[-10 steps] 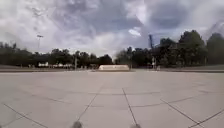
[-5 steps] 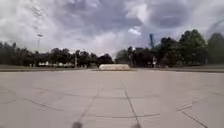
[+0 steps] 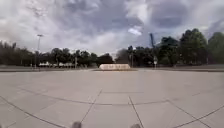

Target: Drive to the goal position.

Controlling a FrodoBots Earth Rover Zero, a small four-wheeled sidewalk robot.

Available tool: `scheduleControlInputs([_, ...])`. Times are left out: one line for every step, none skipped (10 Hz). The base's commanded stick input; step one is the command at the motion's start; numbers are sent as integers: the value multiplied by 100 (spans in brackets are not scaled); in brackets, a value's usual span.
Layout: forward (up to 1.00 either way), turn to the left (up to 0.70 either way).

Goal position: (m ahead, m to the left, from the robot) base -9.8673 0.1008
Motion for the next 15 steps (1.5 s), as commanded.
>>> scheduleControlInputs([70, 0])
scheduleControlInputs([70, 0])
scheduleControlInputs([70, 0])
scheduleControlInputs([70, 0])
scheduleControlInputs([70, 0])
scheduleControlInputs([70, 0])
scheduleControlInputs([70, 0])
scheduleControlInputs([70, 0])
scheduleControlInputs([70, 0])
scheduleControlInputs([70, 0])
scheduleControlInputs([70, 0])
scheduleControlInputs([70, 0])
scheduleControlInputs([70, 0])
scheduleControlInputs([70, 0])
scheduleControlInputs([70, 0])
